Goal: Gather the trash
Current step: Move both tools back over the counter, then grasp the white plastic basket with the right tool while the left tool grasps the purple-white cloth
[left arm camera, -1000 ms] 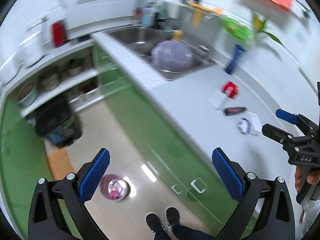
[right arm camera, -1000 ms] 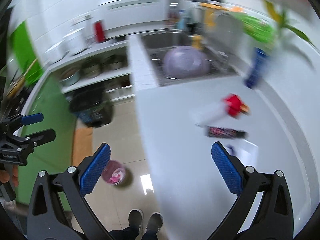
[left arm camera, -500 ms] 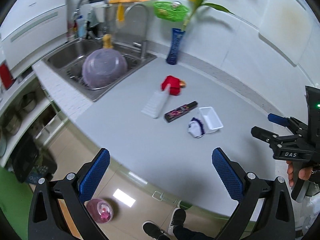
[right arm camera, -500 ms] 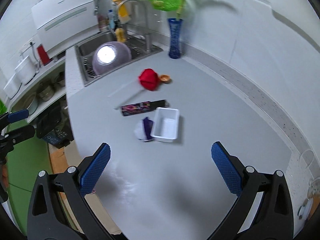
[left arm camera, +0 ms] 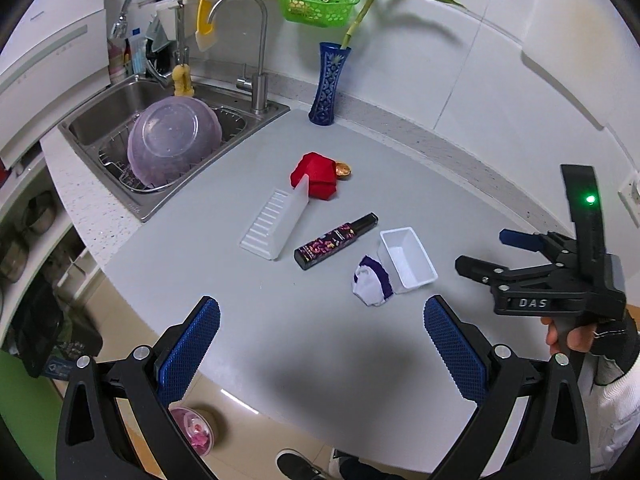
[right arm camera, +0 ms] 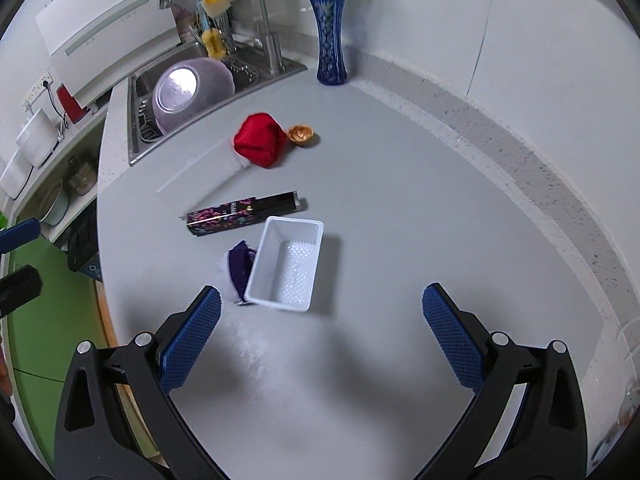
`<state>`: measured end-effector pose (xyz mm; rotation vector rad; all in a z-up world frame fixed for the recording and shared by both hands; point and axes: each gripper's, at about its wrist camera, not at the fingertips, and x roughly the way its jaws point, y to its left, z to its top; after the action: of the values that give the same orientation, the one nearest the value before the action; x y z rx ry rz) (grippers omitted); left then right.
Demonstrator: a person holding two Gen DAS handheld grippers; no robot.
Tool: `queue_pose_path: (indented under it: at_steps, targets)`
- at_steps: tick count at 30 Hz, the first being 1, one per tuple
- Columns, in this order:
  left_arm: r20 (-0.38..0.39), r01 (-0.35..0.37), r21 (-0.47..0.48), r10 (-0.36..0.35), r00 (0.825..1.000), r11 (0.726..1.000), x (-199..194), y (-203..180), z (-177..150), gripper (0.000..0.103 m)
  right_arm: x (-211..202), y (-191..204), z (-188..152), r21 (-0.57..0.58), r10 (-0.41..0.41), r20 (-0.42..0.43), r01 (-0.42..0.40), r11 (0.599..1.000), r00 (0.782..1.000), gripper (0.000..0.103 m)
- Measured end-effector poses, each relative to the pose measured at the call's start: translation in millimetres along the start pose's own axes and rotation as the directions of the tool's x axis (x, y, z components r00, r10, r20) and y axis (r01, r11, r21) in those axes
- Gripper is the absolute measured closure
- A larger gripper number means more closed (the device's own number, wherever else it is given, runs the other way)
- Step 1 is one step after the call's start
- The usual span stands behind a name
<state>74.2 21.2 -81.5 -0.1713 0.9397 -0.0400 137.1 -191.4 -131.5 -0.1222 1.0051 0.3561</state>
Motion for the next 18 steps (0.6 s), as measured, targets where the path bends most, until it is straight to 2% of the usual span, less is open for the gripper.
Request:
queue_pose_path:
  at_steps: [7, 13, 16, 18]
  targets:
    - [-0.043, -0.009, -0.044, 0.007, 0.999, 0.999, 29, 9, 4, 0.005, 44, -12, 11, 0.006, 0.03, -0.072, -0.03, 1.0, 0.997, 0.004]
    - [-0.074, -0.008, -0.067, 0.003, 0.997, 0.998, 49, 13, 3, 0.005, 75, -12, 20, -0.002, 0.069, -0.123, -0.069, 0.998, 0.99, 0.021]
    - [-0.085, -0.006, -0.077, -0.001, 0.996, 0.997, 56, 15, 4, 0.005, 85, -12, 22, 0.001, 0.092, -0.149, -0.093, 0.996, 0.985, 0.034]
    - [-0.09, -0.005, -0.08, -0.002, 0.996, 0.997, 60, 15, 4, 0.005, 92, -11, 21, -0.003, 0.107, -0.166, -0.109, 0.994, 0.98, 0.048]
